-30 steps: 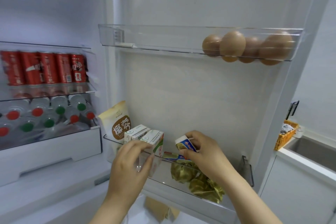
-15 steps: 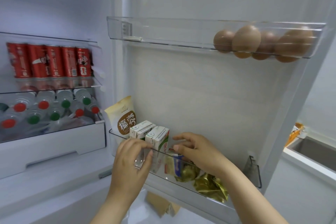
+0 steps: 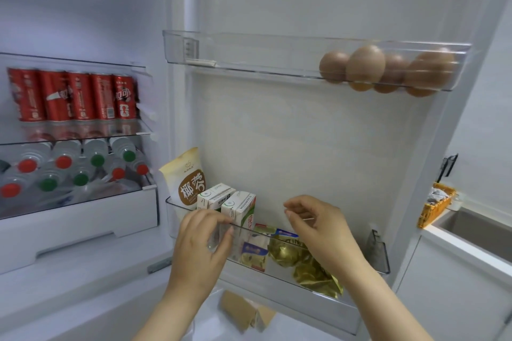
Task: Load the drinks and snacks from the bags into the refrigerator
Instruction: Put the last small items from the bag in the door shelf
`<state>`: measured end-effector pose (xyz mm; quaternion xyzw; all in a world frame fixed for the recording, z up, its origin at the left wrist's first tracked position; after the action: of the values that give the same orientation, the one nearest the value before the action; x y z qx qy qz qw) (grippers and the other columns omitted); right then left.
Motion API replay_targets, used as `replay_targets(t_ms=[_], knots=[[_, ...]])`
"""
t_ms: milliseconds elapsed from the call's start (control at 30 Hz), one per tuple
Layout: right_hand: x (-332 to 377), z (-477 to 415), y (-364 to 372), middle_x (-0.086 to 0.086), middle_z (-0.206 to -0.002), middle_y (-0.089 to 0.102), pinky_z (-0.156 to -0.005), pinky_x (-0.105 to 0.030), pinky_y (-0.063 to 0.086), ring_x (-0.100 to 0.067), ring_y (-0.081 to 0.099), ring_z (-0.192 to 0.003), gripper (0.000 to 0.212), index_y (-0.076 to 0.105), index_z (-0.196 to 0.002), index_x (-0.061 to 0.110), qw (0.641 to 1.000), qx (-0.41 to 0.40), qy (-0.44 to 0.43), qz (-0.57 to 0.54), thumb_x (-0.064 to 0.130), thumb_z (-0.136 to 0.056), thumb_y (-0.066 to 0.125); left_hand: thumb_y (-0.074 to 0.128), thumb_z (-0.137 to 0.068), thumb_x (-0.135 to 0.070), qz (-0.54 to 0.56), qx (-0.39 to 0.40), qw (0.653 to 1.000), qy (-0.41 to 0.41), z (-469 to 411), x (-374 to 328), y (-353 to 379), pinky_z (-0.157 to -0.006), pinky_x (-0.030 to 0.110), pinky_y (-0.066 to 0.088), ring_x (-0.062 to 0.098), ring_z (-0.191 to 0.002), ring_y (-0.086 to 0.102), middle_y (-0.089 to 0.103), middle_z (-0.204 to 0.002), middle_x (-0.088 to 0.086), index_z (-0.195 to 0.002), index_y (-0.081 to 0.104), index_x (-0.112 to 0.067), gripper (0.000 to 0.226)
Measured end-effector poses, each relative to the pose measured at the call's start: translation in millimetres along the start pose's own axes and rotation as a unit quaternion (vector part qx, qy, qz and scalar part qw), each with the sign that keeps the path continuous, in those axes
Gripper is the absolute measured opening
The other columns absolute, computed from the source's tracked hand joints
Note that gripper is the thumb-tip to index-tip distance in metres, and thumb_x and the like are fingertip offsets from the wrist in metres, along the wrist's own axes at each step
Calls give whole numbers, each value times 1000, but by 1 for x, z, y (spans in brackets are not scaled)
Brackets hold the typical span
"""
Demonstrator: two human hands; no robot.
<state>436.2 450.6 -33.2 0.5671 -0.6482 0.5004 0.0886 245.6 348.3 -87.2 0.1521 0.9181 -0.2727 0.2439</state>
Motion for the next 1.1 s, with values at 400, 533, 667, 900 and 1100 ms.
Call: replay_targets(t_ms=[400, 533, 667, 900, 1100], knots=[[-8, 34, -80, 15, -78, 71, -68, -11, 49, 0, 66, -74, 13, 74, -90, 19, 994, -101, -48, 4, 8, -85, 69, 69, -74, -6, -59, 37, 995, -72, -3, -49, 3, -82, 22, 33, 15, -99, 49, 55, -94, -8, -90, 66, -20, 21], [-18, 50, -123, 14, -77, 70, -67, -12, 50, -1, 66, -75, 12, 73, -89, 17, 988, -134, -70, 16, 7, -85, 69, 68, -79, -8, -13, 20, 999, -44, 5, -103, 14, -75, 6, 36, 3, -97, 49, 56, -95, -15, -92, 67, -22, 19], [-38, 61, -162, 17, -88, 67, -71, -15, 53, 1, 63, -85, 14, 69, -94, 24, 984, -163, -59, 36, 12, -86, 66, 68, -80, -14, -1, 26, 999, -27, 13, -156, 32, -82, 5, 34, -2, -98, 49, 55, -98, -21, -94, 64, -27, 19], [-88, 39, -179, 3, -143, 43, -95, -29, 40, -15, 43, -130, 64, 37, -143, 20, 991, -91, 75, -62, 32, -87, 67, 67, -79, -16, -9, 38, 999, -5, 25, -204, 47, -86, 24, 46, 0, -98, 54, 58, -95, -21, -93, 64, -31, 20], [-102, 34, -163, 11, -154, 29, -108, -34, 34, -10, 35, -137, 99, 20, -151, 33, 987, 13, 87, -135, 62, -71, 70, 66, -81, -16, -36, 50, 998, -14, 35, -215, 28, -77, 4, 37, -3, -96, 53, 58, -95, -21, -93, 63, -31, 20]])
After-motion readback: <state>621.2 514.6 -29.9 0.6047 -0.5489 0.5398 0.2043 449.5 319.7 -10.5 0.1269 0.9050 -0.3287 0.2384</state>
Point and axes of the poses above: each hand's wrist, its own z-axis away from the middle knuckle, its own y-axis out of the palm, x = y × z, the point moved 1 cm from there along -z, towards the middle knuckle
